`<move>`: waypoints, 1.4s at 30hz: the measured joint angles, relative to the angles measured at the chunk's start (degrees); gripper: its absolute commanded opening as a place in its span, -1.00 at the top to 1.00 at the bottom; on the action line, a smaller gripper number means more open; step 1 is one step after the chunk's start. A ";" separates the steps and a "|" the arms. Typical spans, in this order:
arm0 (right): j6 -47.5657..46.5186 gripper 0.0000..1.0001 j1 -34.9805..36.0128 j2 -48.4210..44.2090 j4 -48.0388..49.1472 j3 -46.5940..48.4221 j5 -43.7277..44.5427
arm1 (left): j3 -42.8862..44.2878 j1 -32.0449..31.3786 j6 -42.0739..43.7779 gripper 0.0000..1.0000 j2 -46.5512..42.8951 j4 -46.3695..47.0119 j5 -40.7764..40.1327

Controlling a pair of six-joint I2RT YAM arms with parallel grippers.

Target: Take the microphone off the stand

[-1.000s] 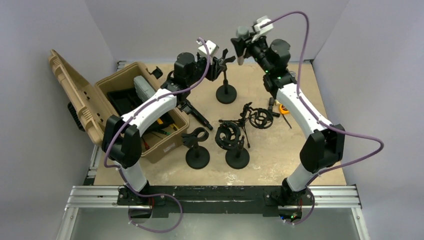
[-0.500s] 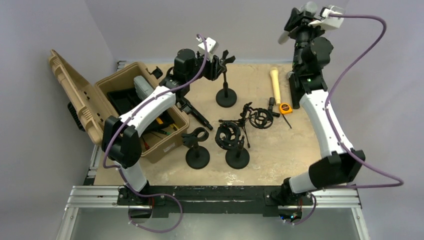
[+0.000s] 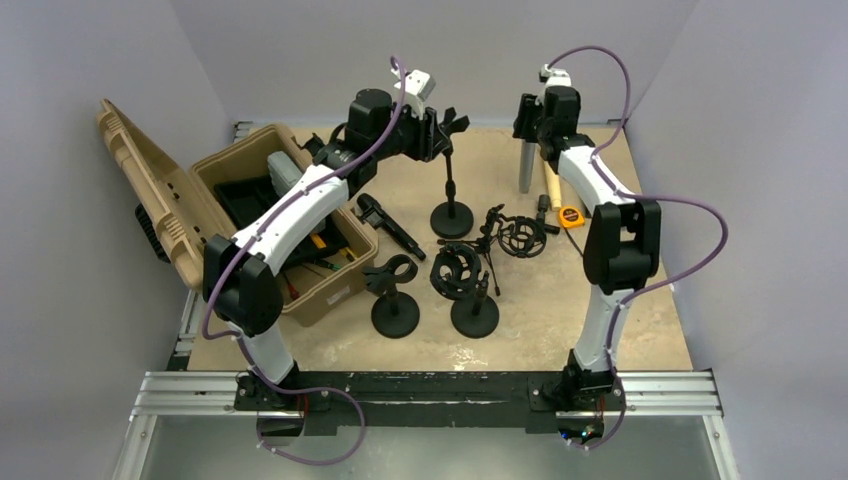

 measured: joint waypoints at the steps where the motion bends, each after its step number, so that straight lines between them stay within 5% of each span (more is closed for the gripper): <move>1: -0.07 1.00 0.04 1.01 -1.07 1.05 -0.90 | 0.13 0.00 -0.04 1.00 0.00 -0.31 0.00; 15: -0.26 1.00 0.04 10.47 0.66 7.87 -4.04 | 4.28 -0.02 -0.48 1.00 2.12 -4.17 0.15; 30: -0.22 0.09 0.00 15.45 2.71 5.31 -3.91 | 4.42 -0.33 -1.53 1.00 3.02 -2.51 0.59; 38: 0.02 -0.17 -0.02 15.98 4.90 4.07 -4.04 | 5.62 -0.52 -3.28 0.21 3.65 -3.58 0.63; 42: -0.04 -0.24 -0.20 15.98 5.25 3.85 -4.04 | 5.86 -0.55 -4.72 -0.02 3.67 -4.24 0.70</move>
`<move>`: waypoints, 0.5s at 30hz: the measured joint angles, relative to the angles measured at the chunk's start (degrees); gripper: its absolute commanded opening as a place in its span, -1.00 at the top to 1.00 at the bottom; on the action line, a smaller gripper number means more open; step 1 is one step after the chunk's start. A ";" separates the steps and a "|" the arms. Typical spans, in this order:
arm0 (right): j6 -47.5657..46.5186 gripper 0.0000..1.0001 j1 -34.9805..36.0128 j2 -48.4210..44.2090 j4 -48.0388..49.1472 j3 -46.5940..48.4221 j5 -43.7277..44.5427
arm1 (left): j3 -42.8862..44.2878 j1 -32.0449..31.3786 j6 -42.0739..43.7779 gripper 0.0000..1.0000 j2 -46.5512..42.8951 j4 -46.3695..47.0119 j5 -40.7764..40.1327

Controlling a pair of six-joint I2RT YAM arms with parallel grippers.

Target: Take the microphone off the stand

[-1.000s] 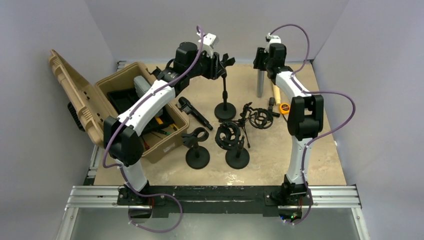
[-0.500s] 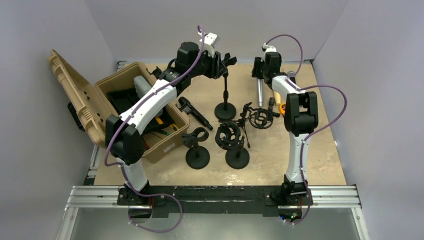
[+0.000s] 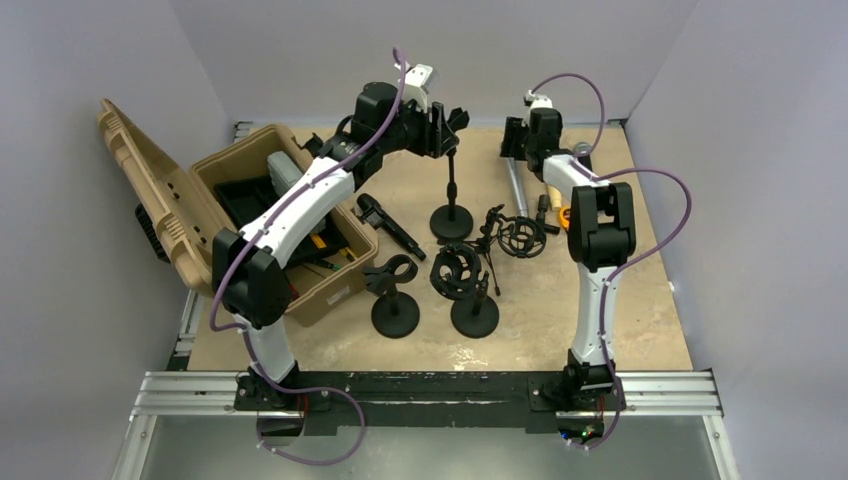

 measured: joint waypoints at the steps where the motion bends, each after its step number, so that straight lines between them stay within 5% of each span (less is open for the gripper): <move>1: -0.02 -0.26 -0.04 0.00 0.07 0.00 0.00 | 0.02 0.00 -0.31 -0.08 0.00 -0.07 0.09; 15: 0.13 -0.53 -0.20 -4.39 -0.17 -2.67 0.09 | 0.37 0.00 1.33 -0.29 -9.05 -14.14 1.38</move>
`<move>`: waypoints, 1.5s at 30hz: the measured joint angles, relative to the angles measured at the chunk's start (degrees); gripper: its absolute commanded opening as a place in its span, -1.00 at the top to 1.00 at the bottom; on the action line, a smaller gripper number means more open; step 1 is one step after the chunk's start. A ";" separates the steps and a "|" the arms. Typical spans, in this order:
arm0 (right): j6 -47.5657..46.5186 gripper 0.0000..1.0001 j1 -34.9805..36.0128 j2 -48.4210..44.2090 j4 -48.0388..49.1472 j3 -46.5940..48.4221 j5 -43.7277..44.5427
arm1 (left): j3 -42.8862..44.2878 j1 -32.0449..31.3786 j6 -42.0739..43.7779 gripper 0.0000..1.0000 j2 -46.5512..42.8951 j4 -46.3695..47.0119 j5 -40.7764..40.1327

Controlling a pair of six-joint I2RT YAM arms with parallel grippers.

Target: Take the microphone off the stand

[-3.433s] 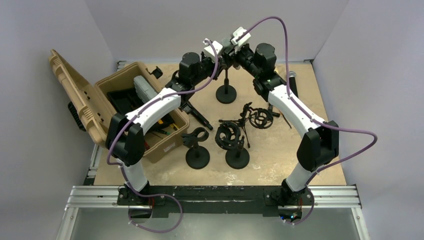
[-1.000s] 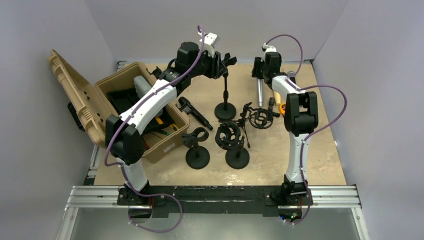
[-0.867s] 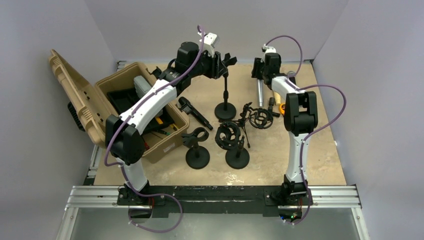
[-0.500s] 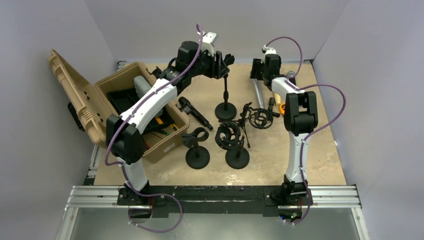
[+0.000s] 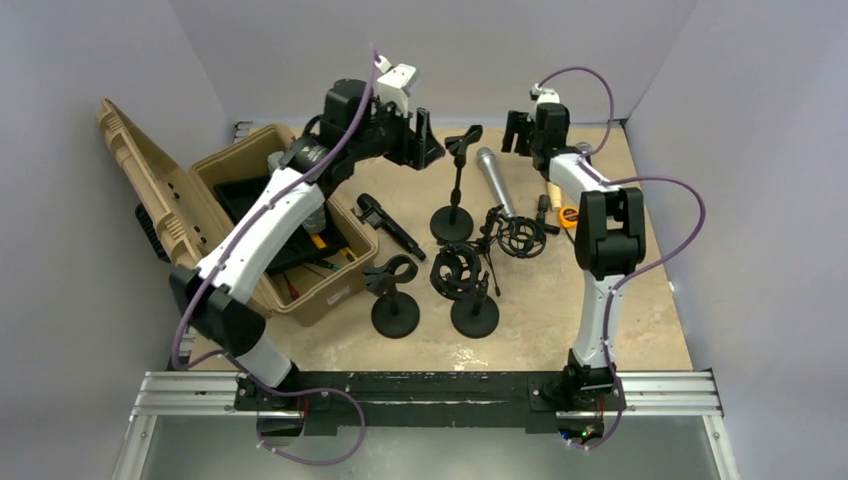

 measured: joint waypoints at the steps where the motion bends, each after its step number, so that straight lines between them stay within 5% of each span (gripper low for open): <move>1: 0.13 -0.53 0.00 -1.53 -0.22 -0.72 0.07 | -0.26 0.04 1.01 -0.31 -2.38 -0.85 -0.26; 13: 5.53 -0.55 0.00 -28.96 5.68 -17.14 -8.41 | -17.81 0.20 10.78 -0.39 -29.03 2.25 -3.69; 27: 17.31 -0.60 1.38 -40.00 20.17 -34.77 -41.70 | -22.80 -3.04 15.76 -0.38 -28.63 4.28 -8.07; 45: 38.93 -0.47 8.59 -39.52 36.83 -37.16 -44.15 | -23.04 -5.35 17.46 -0.39 -28.63 4.74 -9.49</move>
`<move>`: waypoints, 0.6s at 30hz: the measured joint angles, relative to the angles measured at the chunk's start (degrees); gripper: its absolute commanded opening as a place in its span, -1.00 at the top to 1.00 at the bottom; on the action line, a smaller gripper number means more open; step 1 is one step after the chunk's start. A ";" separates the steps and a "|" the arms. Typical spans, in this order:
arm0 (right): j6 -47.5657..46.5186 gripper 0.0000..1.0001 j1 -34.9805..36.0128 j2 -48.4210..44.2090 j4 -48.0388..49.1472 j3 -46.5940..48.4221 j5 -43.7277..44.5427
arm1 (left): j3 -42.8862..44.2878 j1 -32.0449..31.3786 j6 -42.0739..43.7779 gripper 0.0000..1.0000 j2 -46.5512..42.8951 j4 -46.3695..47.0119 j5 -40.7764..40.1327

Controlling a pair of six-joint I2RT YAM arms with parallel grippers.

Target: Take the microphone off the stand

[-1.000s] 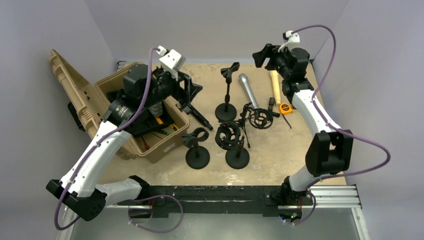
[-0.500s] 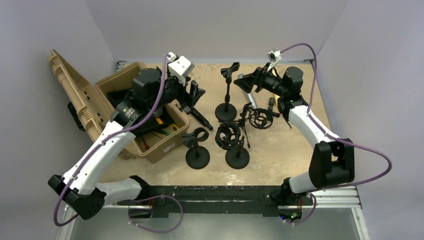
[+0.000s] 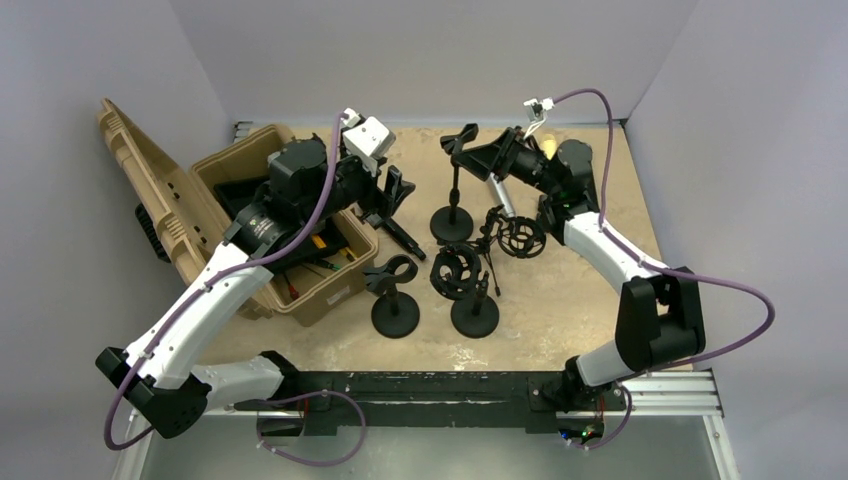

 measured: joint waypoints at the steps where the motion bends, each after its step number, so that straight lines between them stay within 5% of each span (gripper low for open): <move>1: 0.63 -0.47 0.00 0.09 -0.11 0.00 0.92 | 0.00 -0.04 0.13 -0.39 0.00 0.02 -0.13; 18: 1.62 -0.46 -0.02 -0.02 -4.37 1.27 11.39 | 0.00 -0.42 0.79 -0.40 0.00 0.02 -0.39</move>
